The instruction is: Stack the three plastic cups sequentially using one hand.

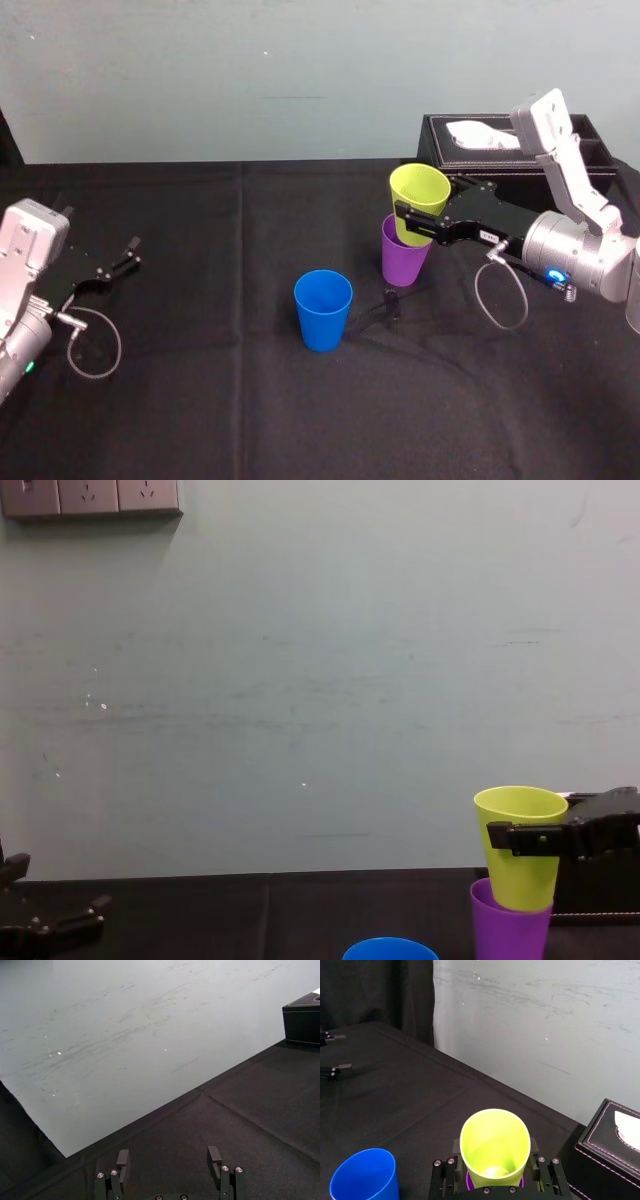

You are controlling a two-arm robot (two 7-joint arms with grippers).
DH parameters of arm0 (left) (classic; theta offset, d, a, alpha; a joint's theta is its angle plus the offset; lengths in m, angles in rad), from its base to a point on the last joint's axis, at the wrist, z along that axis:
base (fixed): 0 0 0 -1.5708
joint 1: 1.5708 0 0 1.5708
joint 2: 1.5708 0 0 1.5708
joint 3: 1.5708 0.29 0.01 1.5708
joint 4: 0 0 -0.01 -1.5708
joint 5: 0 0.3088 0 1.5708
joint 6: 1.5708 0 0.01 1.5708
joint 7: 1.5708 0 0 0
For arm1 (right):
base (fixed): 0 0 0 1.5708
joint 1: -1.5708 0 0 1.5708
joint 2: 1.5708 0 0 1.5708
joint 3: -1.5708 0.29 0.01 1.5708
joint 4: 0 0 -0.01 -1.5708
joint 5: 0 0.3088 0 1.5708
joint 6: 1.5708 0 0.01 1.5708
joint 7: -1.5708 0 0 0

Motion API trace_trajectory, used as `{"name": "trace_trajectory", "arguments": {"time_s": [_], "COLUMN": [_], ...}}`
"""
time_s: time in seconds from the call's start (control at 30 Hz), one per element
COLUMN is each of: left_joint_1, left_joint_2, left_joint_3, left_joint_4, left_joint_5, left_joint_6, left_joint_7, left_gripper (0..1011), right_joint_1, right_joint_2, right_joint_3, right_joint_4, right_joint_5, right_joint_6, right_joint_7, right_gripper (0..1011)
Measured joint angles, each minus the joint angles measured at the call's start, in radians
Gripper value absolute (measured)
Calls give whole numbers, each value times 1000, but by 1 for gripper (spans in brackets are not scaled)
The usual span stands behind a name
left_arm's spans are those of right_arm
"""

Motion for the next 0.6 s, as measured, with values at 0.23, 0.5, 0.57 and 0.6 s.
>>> {"name": "trace_trajectory", "arguments": {"time_s": [0.23,0.5,0.57,0.6], "left_joint_1": [0,0,0,0], "left_joint_2": [0,0,0,0], "left_joint_3": [0,0,0,0], "left_joint_4": [0,0,0,0], "left_joint_5": [0,0,0,0], "left_joint_6": [0,0,0,0], "left_joint_7": [0,0,0,0], "left_gripper": [1010,1010,1010,1010], "right_joint_1": [1,6,8,8], "right_joint_2": [-6,-15,-18,-18], "right_joint_3": [1,-3,-4,-4], "right_joint_4": [13,40,47,49], "right_joint_5": [2,6,6,6], "right_joint_6": [-8,-22,-25,-26], "right_joint_7": [3,14,16,16], "right_gripper": [738,738,738,738]}}
